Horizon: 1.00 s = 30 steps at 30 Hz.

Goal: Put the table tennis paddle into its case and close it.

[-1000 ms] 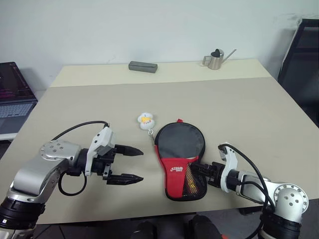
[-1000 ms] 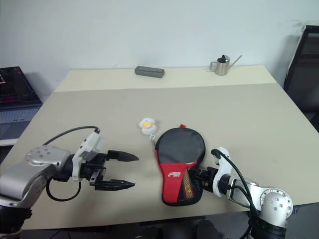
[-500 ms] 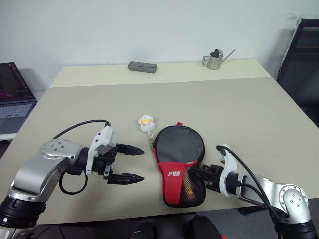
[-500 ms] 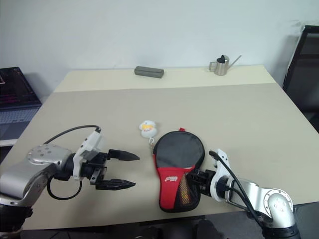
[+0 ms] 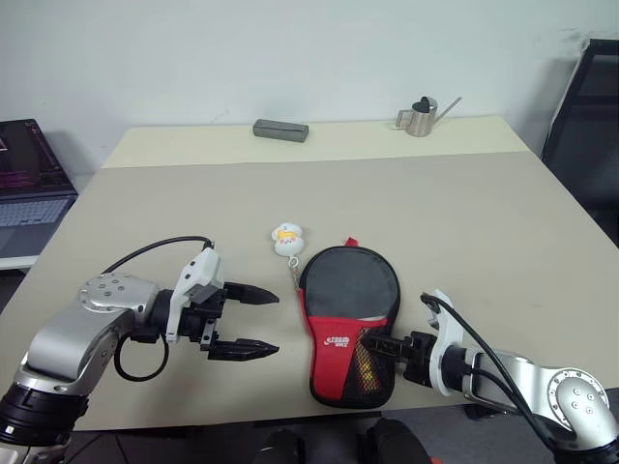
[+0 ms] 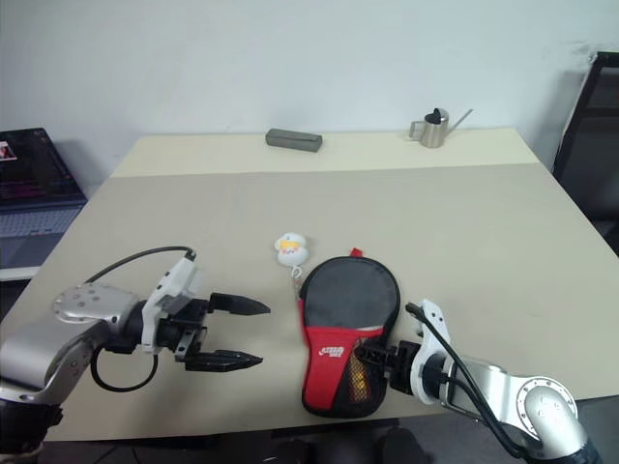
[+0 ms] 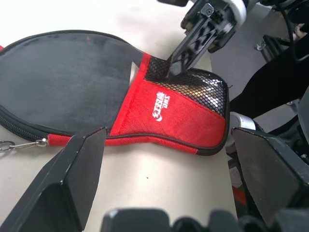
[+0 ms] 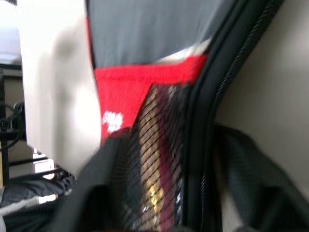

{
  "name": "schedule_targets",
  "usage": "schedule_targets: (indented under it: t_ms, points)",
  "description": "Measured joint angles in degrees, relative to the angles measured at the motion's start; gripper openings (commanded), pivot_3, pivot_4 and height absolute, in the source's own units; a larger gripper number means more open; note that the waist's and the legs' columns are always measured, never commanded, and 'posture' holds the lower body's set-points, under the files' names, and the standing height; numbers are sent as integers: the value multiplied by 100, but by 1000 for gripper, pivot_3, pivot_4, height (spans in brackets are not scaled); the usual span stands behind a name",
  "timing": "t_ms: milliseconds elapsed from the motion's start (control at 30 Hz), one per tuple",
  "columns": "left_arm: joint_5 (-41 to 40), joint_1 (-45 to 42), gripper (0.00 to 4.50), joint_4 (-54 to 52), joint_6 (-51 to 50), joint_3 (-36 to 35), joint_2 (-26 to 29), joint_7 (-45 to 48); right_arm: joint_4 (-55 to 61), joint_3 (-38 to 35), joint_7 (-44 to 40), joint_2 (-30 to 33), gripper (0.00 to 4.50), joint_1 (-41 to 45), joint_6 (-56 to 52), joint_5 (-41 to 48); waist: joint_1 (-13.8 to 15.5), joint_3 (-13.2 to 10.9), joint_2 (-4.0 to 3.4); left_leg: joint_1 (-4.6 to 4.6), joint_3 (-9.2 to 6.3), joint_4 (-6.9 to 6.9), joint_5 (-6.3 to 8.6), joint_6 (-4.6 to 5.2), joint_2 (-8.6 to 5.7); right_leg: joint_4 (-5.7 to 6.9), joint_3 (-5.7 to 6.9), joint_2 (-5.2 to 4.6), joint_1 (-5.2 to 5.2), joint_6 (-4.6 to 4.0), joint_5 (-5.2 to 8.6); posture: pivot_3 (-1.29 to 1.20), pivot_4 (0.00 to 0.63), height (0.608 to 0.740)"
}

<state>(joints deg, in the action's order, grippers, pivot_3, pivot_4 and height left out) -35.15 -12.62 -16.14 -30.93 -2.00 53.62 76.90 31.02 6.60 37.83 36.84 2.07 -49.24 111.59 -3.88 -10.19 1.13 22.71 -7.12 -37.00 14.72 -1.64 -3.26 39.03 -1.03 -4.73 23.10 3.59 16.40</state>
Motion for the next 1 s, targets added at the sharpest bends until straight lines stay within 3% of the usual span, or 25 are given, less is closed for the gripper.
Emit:
schedule_targets:
  t_ms: [267, 400, 433, 567, 733, 900, 1000]
  points:
    - [29, -49, 4500, 32, 41, 10, -56, -12, 425, -597, -1623, 708, 3448, -55, -14, -708, 81, -2, 3, 3, -4, 0, 0, 1, 5, -3, 6, 6, -2, 0, 0, 0, 150, 740]
    - [51, -65, 4500, 39, 53, 11, -106, -17, 470, -644, -2239, 810, 4404, -55, -10, -1000, 83, -2, 4, 5, -2, 0, 0, 1, 4, -6, 4, 6, -1, 0, 0, 0, 150, 740]
    - [53, -65, 4500, 45, 53, 12, -114, -20, 470, -690, -2385, 839, 4472, -47, -8, -1095, 85, -3, 4, 5, -3, -1, 0, 1, 4, -6, 4, 6, -1, 0, 0, 0, 150, 740]
    - [56, -64, 4500, 46, 55, 12, -119, -43, 472, -784, -2998, 1192, 4472, 54, -93, -1456, 89, -3, 5, 5, -3, -2, 0, 1, 4, -5, 4, 6, -2, 0, 0, 0, 150, 740]
    - [56, -64, 4500, 46, 55, 12, -122, -126, 493, -832, -4381, 1969, 4472, 97, -284, -2735, 114, -4, 9, 7, -3, -4, 0, 1, 2, -7, 8, 5, -2, 0, 0, 0, 150, 740]
    - [56, -63, 4500, 46, 55, 11, -122, -149, 456, -1219, -5639, 2286, 4472, 244, -292, -3219, 118, -5, 10, 5, -3, -4, 0, 1, 5, -4, 9, 6, -3, 0, 0, 0, 150, 740]
    - [56, -68, 4500, 51, 56, 8, -123, -234, 453, -1217, -5974, 2136, 4472, 814, -225, -3523, 111, -5, 10, 0, -1, -4, 0, 1, 8, -2, 7, 8, -4, -3, -2, 0, 150, 740]
